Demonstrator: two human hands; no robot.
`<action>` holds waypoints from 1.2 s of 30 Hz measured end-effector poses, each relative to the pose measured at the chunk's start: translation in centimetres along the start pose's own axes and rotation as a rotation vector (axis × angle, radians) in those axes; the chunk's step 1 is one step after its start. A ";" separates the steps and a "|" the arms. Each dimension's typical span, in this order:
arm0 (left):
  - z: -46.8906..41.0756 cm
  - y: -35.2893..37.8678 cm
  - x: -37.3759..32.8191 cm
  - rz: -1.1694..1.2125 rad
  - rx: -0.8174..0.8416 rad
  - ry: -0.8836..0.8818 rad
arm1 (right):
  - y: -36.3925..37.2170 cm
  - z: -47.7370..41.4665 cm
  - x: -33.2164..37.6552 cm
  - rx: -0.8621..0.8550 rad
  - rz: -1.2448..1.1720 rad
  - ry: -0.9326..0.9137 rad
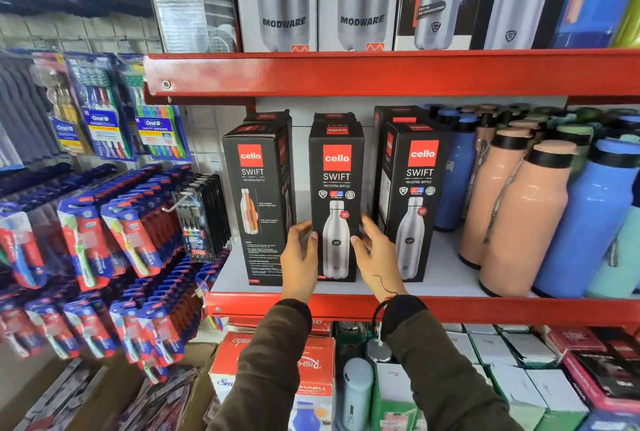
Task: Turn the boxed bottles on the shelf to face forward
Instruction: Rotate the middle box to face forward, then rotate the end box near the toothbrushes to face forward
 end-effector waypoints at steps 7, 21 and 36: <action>-0.3 0.2 0.0 0.024 -0.003 -0.019 | -0.1 0.1 0.5 -0.035 -0.025 -0.010; 2.4 -2.9 -3.8 0.156 -0.114 0.217 | -0.1 2.9 2.6 -0.293 -0.158 -0.183; -1.0 -11.5 0.1 0.101 -0.192 0.070 | 11.4 2.9 4.0 0.119 -0.122 0.044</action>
Point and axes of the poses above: each hand's wrist, its own z-axis away from the middle knuckle, its own y-axis out of the palm, x = y × z, the point moved 6 cm from there along -z, towards the middle knuckle, and after that the axes turned 7 degrees about y, right-handed, at the moved point
